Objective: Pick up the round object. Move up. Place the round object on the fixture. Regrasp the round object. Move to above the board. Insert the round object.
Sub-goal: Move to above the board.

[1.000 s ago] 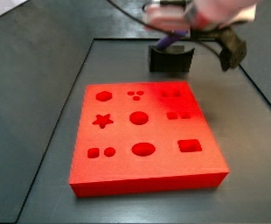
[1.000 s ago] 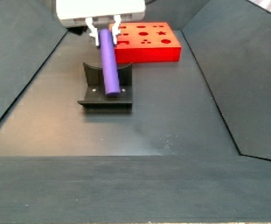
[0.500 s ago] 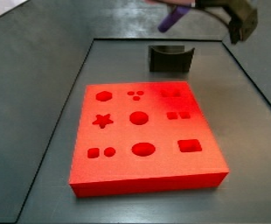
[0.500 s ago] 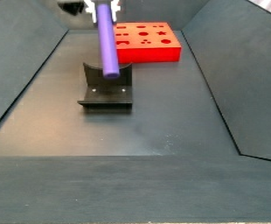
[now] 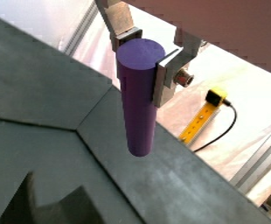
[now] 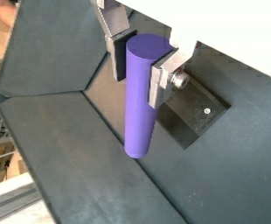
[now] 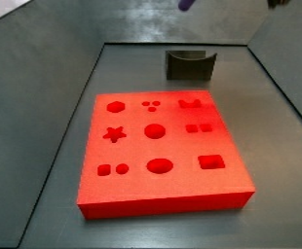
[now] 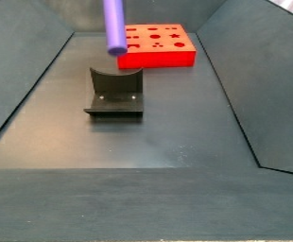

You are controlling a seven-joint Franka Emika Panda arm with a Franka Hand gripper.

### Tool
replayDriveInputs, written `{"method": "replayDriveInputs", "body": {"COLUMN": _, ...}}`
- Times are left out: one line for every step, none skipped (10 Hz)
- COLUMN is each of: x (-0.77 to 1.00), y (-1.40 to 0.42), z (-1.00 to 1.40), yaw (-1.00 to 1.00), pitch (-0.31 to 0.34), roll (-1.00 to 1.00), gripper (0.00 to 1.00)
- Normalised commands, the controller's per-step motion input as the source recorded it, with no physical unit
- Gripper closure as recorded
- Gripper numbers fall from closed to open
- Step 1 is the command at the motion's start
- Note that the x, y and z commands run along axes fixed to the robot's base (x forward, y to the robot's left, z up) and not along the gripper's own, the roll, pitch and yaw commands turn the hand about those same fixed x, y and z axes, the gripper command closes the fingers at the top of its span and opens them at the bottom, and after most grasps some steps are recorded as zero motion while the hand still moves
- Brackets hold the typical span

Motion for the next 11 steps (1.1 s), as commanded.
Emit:
{"method": "replayDriveInputs", "body": {"x": -0.1, "y": 0.04, "z": 0.99, "yaw": -0.05, "pitch": 0.029, "roll": -0.06, "gripper": 1.0}}
{"method": "replayDriveInputs", "body": {"x": -0.08, "y": 0.03, "z": 0.81, "yaw": -0.04, "pitch": 0.045, "roll": -0.06, "gripper": 1.0}}
{"method": "replayDriveInputs", "body": {"x": -0.06, "y": 0.01, "z": 0.58, "yaw": -0.02, "pitch": 0.061, "roll": -0.06, "gripper": 1.0}}
{"method": "replayDriveInputs", "body": {"x": -0.05, "y": 0.01, "z": 0.4, "yaw": -0.01, "pitch": 0.071, "roll": -0.05, "gripper": 1.0}}
{"method": "replayDriveInputs", "body": {"x": -0.03, "y": 0.0, "z": 0.23, "yaw": 0.0, "pitch": 0.083, "roll": -0.05, "gripper": 1.0}}
{"method": "replayDriveInputs", "body": {"x": -0.59, "y": -1.0, "z": 0.19, "yaw": -0.15, "pitch": -0.051, "roll": -1.0, "gripper": 1.0}}
{"method": "replayDriveInputs", "body": {"x": -0.59, "y": -1.0, "z": 0.19, "yaw": -0.14, "pitch": -0.061, "roll": -1.0, "gripper": 1.0}}
{"method": "replayDriveInputs", "body": {"x": -0.63, "y": -1.0, "z": 0.21, "yaw": -0.14, "pitch": -0.07, "roll": -1.0, "gripper": 1.0}}
{"method": "replayDriveInputs", "body": {"x": -0.66, "y": -1.0, "z": 0.2, "yaw": -0.15, "pitch": -0.077, "roll": -1.0, "gripper": 1.0}}
{"method": "replayDriveInputs", "body": {"x": -0.69, "y": -1.0, "z": 0.21, "yaw": -0.16, "pitch": -0.083, "roll": -1.0, "gripper": 1.0}}
{"method": "replayDriveInputs", "body": {"x": -0.72, "y": -1.0, "z": 0.21, "yaw": -0.16, "pitch": -0.085, "roll": -1.0, "gripper": 1.0}}
